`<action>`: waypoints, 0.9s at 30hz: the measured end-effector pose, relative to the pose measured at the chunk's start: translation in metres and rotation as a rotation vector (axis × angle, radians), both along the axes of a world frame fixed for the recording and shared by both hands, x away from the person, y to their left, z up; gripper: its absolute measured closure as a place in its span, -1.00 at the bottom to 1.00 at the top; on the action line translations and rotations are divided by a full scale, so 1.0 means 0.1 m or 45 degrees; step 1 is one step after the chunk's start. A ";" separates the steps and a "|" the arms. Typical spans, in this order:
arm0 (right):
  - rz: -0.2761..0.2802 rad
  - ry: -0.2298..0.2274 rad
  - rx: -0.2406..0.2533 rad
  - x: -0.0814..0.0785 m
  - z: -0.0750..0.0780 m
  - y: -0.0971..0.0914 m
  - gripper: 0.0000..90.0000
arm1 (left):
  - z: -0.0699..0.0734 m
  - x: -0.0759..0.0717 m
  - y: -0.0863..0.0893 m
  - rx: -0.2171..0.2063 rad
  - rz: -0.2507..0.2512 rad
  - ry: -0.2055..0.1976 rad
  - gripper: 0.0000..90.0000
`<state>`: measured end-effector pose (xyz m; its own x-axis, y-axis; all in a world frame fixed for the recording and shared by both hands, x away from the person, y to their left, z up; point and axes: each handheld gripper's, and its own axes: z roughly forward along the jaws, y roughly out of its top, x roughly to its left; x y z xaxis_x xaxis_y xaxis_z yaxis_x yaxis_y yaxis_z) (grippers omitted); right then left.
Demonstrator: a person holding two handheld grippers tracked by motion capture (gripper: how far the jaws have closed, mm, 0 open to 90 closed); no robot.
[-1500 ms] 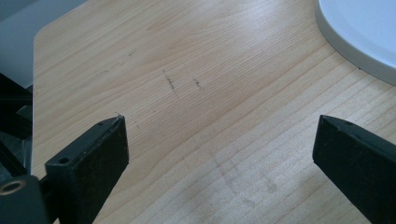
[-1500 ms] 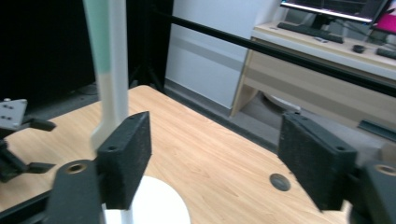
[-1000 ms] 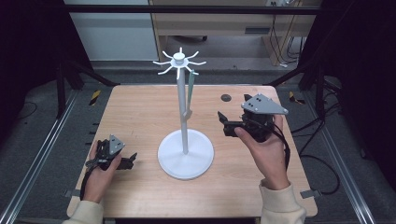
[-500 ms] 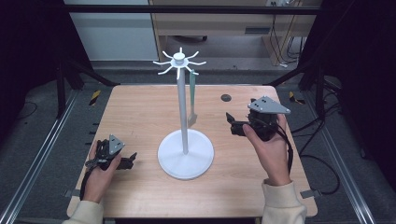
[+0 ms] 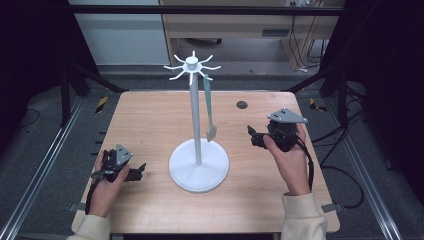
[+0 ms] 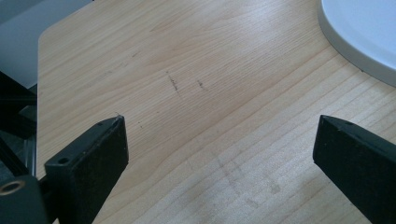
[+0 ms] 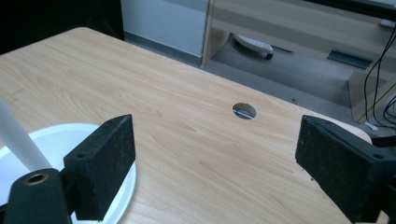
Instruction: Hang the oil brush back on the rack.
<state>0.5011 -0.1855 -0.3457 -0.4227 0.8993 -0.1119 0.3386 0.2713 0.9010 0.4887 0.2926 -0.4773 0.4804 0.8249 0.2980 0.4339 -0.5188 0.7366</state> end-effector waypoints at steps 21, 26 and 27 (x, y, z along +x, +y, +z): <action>-0.033 0.144 -0.009 0.14 -0.32 -0.11 -0.74 | 0.00 0.00 0.00 -0.001 0.001 -0.001 -0.94; -0.061 0.197 -0.010 0.19 -0.44 -0.14 -0.75 | 0.00 0.00 0.00 -0.002 0.002 -0.001 -0.94; -0.057 0.201 -0.014 0.20 -0.46 -0.15 -0.75 | 0.00 0.00 0.00 -0.002 0.002 0.000 -0.94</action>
<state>0.5209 -0.2009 -0.3919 -0.3950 0.9169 -0.0573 0.4877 0.2622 0.8327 0.4889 0.2930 -0.4774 0.4787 0.8262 0.2970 0.4347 -0.5169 0.7374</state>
